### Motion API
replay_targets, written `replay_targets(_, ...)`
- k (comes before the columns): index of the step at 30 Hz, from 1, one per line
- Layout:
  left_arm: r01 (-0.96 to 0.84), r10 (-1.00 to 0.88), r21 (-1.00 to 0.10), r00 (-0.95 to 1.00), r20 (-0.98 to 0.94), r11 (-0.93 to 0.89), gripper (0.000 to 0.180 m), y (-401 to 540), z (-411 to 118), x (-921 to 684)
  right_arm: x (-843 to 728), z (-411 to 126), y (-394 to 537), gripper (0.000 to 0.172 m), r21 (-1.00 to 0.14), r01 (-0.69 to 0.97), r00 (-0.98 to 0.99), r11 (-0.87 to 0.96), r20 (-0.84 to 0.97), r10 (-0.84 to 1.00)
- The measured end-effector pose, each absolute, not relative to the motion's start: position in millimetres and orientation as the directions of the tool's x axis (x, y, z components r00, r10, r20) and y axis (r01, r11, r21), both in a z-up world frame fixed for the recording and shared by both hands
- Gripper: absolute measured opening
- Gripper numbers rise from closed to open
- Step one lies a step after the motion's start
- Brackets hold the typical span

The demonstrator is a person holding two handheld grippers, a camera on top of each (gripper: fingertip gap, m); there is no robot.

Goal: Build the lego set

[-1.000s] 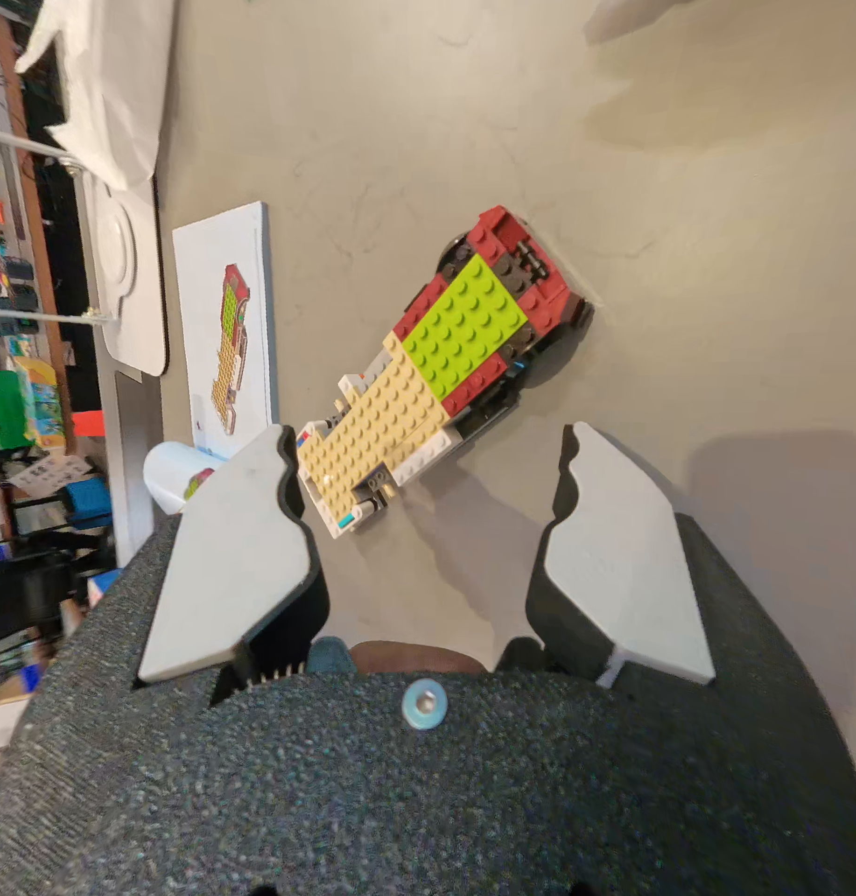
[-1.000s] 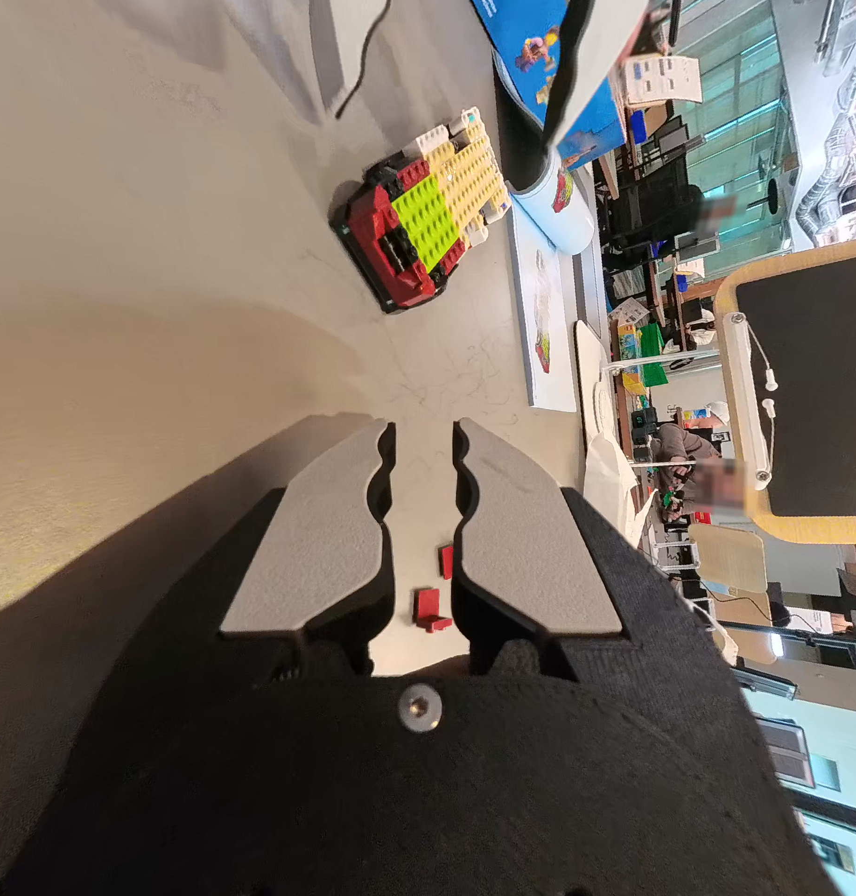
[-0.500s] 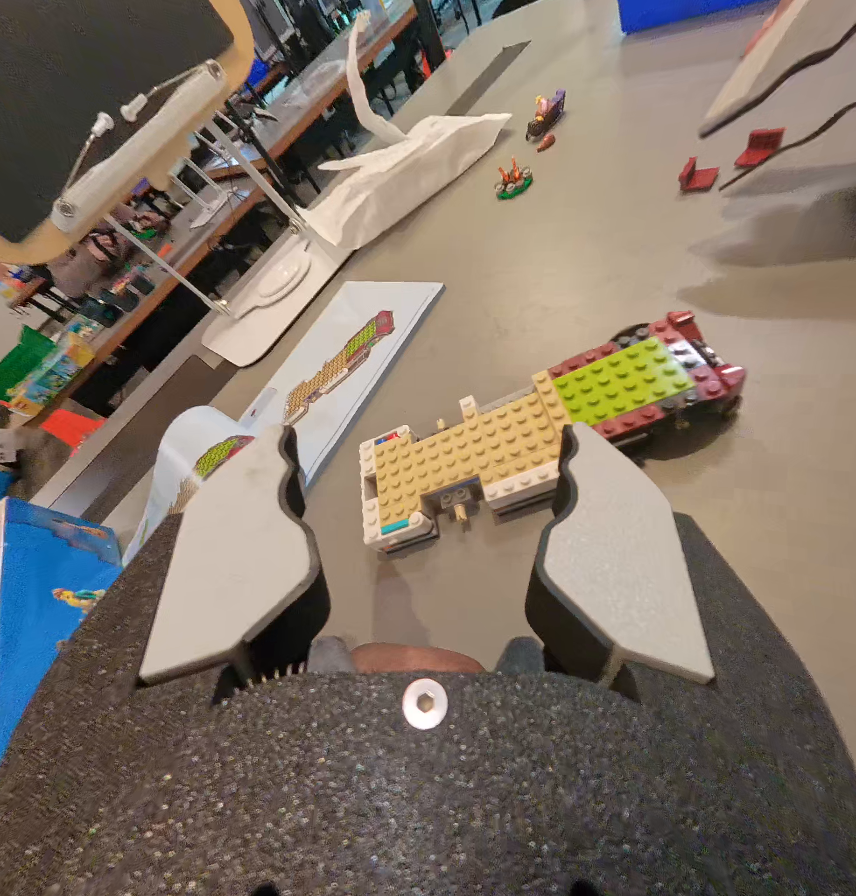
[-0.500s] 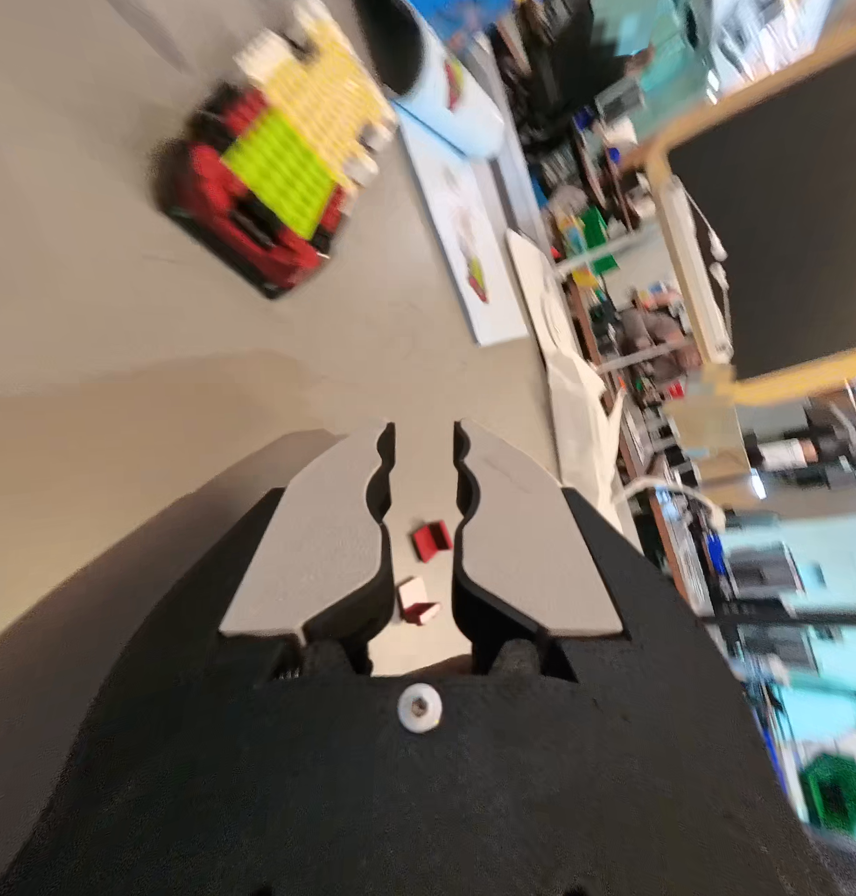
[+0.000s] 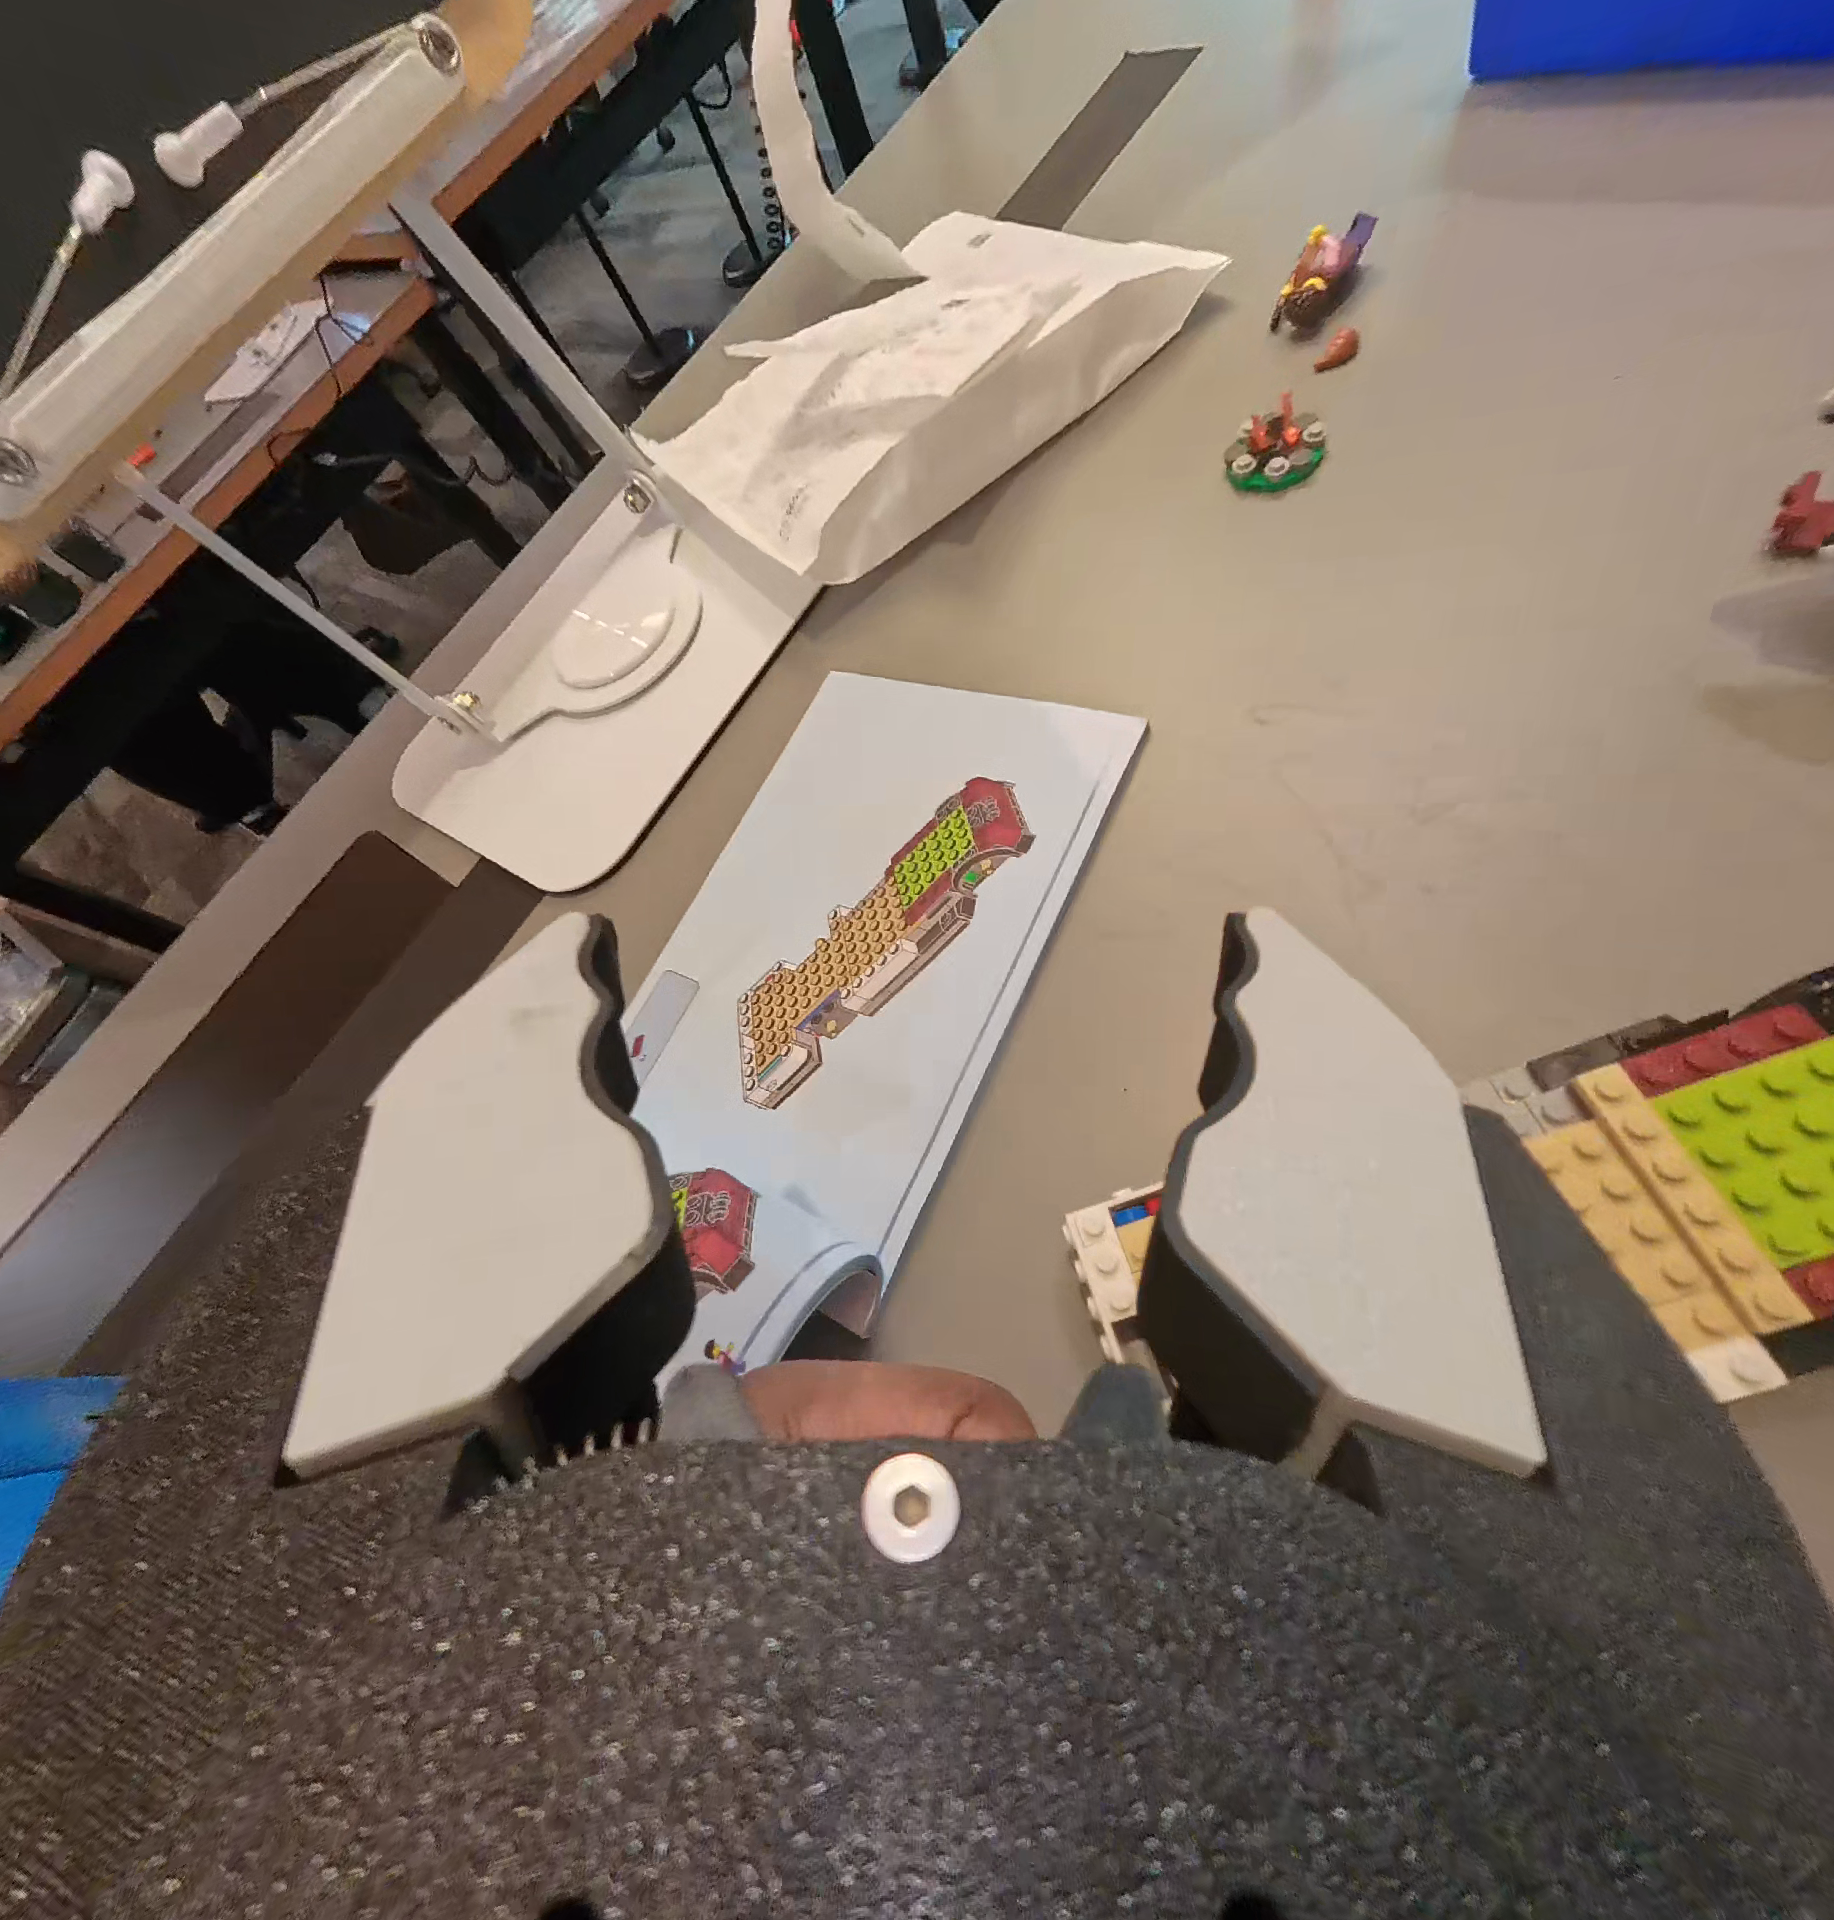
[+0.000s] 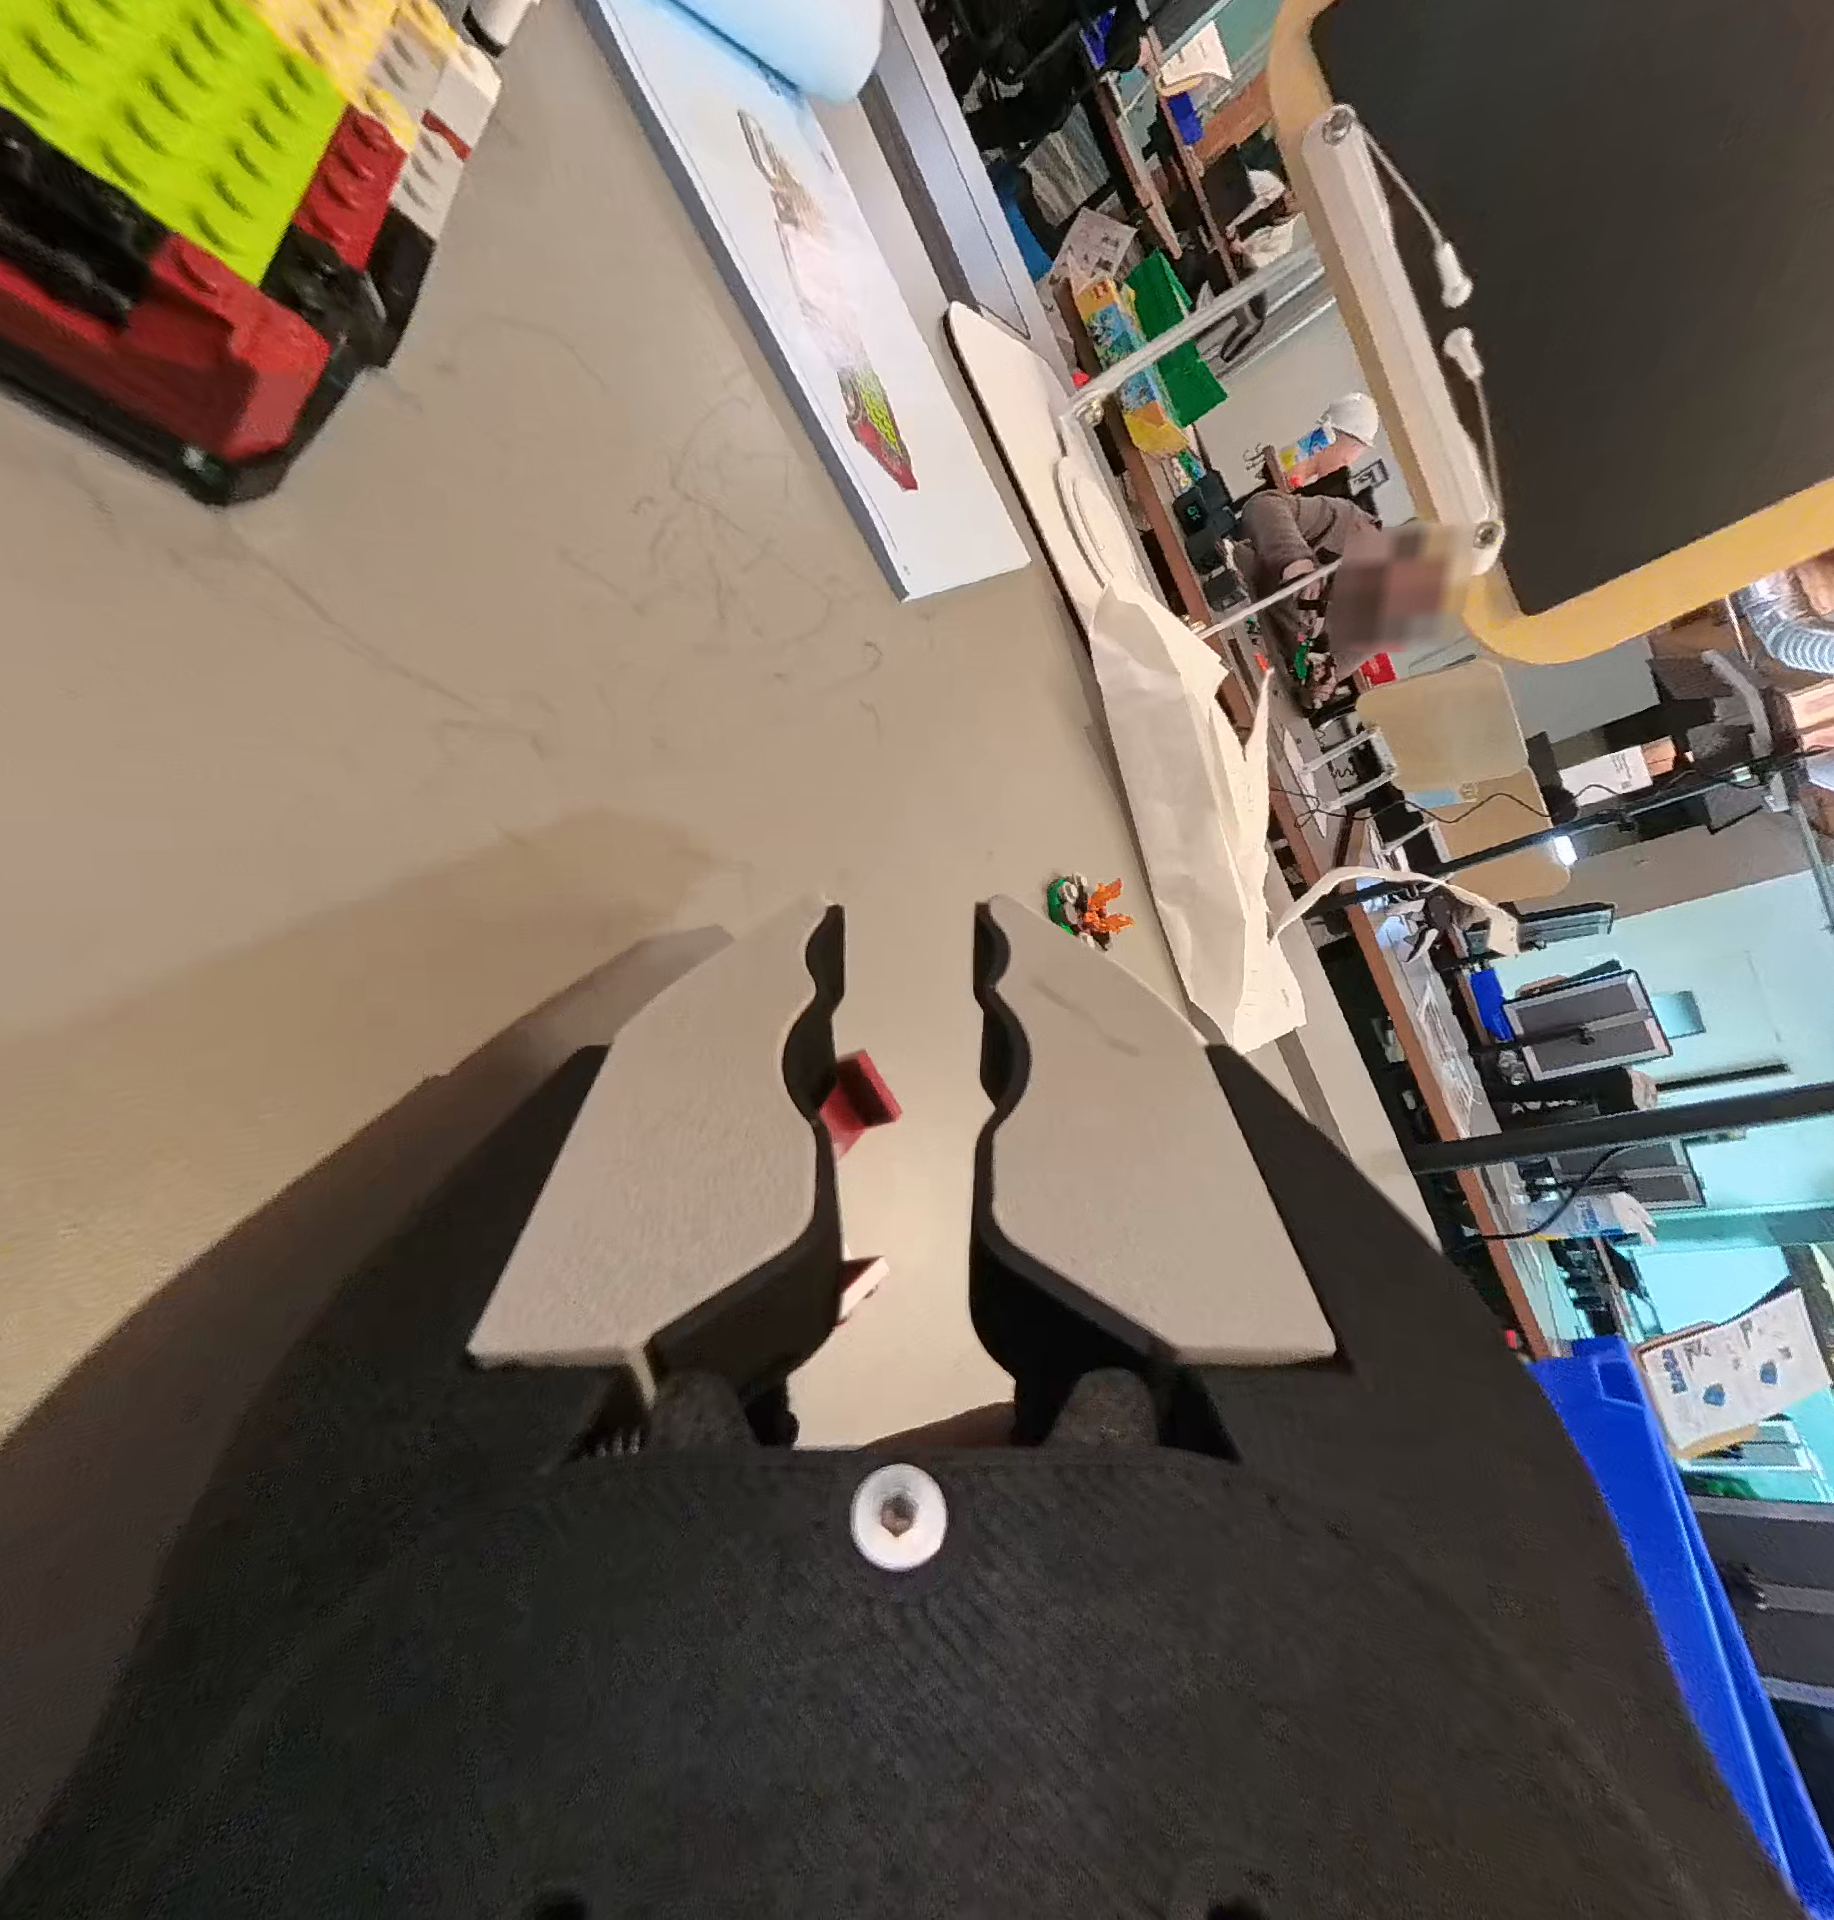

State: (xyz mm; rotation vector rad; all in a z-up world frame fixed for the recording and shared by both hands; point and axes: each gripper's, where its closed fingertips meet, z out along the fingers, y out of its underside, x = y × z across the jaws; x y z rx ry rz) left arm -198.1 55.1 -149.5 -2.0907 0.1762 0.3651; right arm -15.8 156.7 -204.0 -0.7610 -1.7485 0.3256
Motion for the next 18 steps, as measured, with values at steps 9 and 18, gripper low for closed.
replay_targets(9,-0.297,-0.036,-0.745,0.938,-0.345,-0.597,0.109,68.4,-139.2,-200.0,-11.4,-183.5,158.2,0.023,-0.621,0.261,-0.084,0.739,0.748,0.658)
replay_targets(18,-0.450,-0.414,-0.533,0.889,-0.193,-0.717,0.109,108.6,-163.8,-212.0,-8.4,-174.7,150.4,0.023,-0.592,0.203,-0.082,0.780,0.783,0.616)
